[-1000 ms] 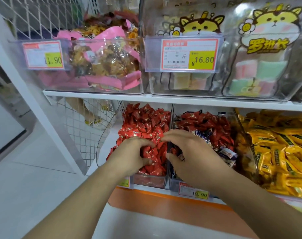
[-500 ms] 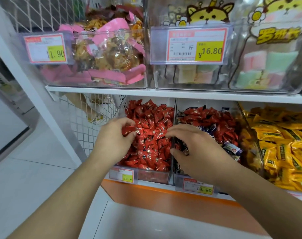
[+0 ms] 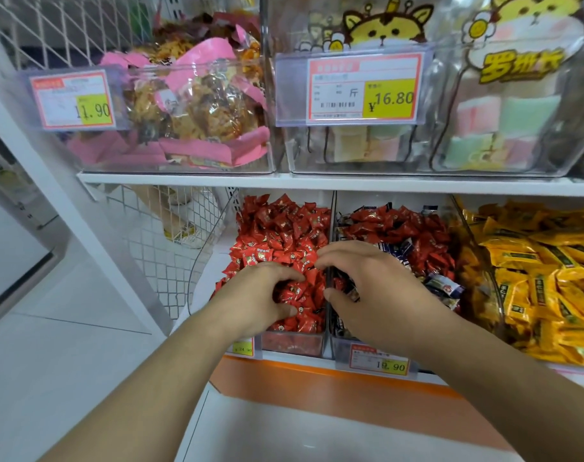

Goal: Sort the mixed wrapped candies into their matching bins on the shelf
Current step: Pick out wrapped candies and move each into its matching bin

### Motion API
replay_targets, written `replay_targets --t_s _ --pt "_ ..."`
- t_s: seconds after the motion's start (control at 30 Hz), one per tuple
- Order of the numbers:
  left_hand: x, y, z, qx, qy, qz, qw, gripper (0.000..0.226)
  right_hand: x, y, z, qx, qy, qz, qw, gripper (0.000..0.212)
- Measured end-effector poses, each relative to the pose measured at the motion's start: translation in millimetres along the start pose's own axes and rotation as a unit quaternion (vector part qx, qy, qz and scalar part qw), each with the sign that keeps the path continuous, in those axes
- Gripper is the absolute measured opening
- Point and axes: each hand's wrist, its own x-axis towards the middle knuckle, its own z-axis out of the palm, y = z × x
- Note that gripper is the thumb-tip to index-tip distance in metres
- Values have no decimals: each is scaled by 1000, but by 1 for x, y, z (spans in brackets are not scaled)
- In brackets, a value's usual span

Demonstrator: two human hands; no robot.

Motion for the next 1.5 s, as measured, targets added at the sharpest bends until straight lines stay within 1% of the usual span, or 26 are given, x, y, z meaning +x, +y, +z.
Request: replay_targets --t_s 0.2,0.37,0.43,0.53,0.6,0.7,0.77,0.83,0.9,0.97,1.03,1.1,1.17,1.23,1.33,1.4,1.5 --pt "3 3 6 -12 30 -7 999 24 0 1 1 -2 -3 1 1000 39" --pt "5 -4 5 -41 77 -14 996 18 0 0 0 2 -4 2 1000 38" --pt "8 -5 -4 -69 120 -28 990 16 0 0 0 4 -5 1 1000 38" --pt "15 -8 -24 -111 205 -31 972 16 -1 0 -2 3 -6 0 1000 39" --pt "17 -12 -30 -108 233 -22 966 20 -1 0 -2 3 -7 -3 1000 39" --pt "14 -15 -25 -56 201 5 978 34 0 0 -2 1 -4 -2 1000 39" --pt "11 -16 -17 -13 181 38 983 37 1 1 -2 -2 -3 -4 1000 38" --pt "8 -16 -12 -13 173 59 983 32 1 0 -2 -5 -4 -7 1000 37" --pt "5 -14 -8 -9 164 68 984 22 2 0 -2 -8 -3 -7 1000 37" --pt "3 -10 -2 9 137 74 988 16 1 0 -2 -8 -3 -5 1000 37" --pt "3 -9 3 -10 84 53 995 16 1 0 -2 -6 -2 -4 1000 37" --pt "5 -10 5 -27 48 10 998 18 0 0 -2 -4 -3 -3 1000 37" --pt "8 -14 4 -17 46 -18 999 23 -1 1 -2 -4 -5 -2 1000 37" --pt "9 -17 1 10 53 -35 998 28 -1 1 -2 -4 -7 -1 1000 37" --pt "9 -25 -1 23 58 -55 996 35 0 1 -2 -1 -8 2 1000 38" --pt "10 -27 0 28 56 -58 996 42 0 1 -2 0 -9 4 1000 38" --pt "11 -27 0 24 31 -51 998 42 0 1 -2 -3 -8 3 1000 39"
